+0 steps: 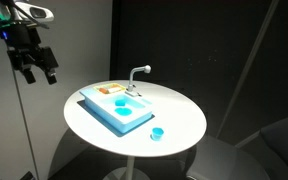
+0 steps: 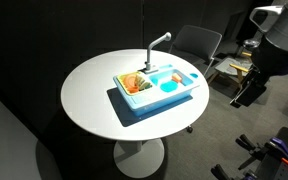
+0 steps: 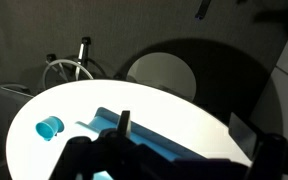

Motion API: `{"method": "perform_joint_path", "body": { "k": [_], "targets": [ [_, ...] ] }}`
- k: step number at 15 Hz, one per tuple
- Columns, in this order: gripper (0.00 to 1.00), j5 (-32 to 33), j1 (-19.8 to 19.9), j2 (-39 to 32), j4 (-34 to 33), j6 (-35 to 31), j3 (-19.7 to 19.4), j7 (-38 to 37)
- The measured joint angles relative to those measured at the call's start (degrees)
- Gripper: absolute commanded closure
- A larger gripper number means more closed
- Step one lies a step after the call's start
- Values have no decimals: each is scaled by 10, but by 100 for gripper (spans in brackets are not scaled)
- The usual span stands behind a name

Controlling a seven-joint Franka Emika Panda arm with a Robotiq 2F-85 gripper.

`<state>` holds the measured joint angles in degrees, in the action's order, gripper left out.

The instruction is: Move the cup to the left side of the toy sink

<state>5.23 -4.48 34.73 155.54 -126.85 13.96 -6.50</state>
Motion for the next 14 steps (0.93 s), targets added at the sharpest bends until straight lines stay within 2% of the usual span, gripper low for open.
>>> {"method": "perform_joint_path", "body": {
  "k": [8,14],
  "targets": [
    [0,35,2,-27,-19,-40,-18,2],
    [0,46,7,-65,-50,-97,-53,24]
  ]
}}
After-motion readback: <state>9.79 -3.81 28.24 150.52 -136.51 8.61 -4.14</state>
